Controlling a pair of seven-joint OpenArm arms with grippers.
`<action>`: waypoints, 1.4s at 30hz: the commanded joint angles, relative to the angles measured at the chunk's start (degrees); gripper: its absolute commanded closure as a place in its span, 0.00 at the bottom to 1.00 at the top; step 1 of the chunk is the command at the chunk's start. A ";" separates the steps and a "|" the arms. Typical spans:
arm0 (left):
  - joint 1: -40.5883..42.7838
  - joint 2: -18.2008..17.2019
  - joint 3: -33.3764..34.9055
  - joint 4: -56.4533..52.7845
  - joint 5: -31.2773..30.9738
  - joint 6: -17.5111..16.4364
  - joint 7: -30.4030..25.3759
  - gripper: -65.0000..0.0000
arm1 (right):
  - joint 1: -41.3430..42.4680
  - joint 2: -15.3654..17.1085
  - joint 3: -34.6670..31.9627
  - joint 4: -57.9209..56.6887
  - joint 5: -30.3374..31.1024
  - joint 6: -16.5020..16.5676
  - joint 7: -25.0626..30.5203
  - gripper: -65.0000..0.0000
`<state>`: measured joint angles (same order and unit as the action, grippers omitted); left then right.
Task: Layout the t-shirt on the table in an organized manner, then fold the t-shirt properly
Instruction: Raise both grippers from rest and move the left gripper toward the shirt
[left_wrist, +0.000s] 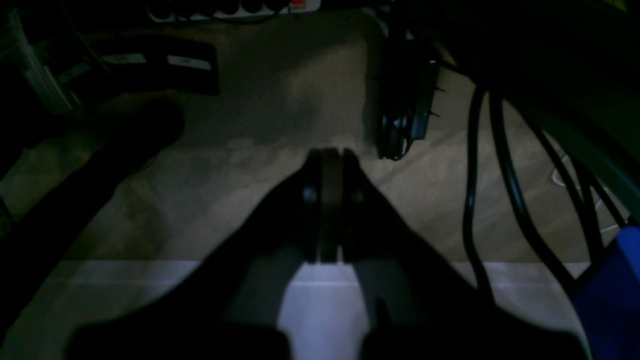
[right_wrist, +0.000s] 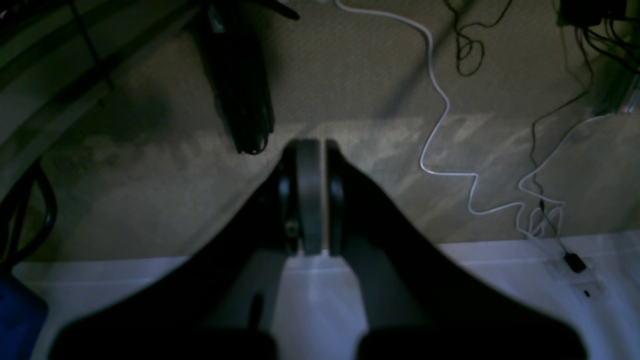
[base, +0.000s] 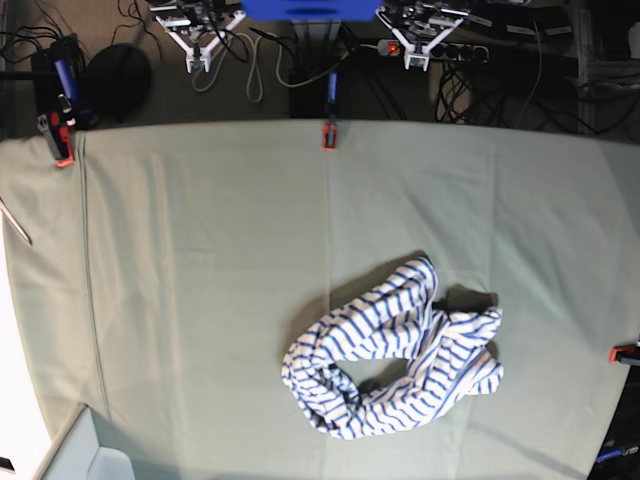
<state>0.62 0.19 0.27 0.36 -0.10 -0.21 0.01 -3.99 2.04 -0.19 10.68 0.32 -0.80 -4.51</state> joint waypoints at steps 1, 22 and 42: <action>0.21 0.21 0.12 -0.05 0.05 0.08 0.03 1.00 | -0.10 0.02 -0.12 0.18 0.17 1.11 0.16 1.00; 0.30 0.21 -0.05 -0.05 -0.21 0.08 0.03 1.00 | -0.10 0.02 -0.12 0.18 0.17 1.11 0.43 1.00; 18.32 -4.27 -0.23 27.38 -0.30 -0.10 0.47 1.00 | -19.44 3.28 0.32 29.45 0.43 1.19 -0.28 1.00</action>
<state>19.05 -4.12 0.08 27.83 -0.23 -0.19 0.67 -23.05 5.52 0.14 40.25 0.47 -0.01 -4.73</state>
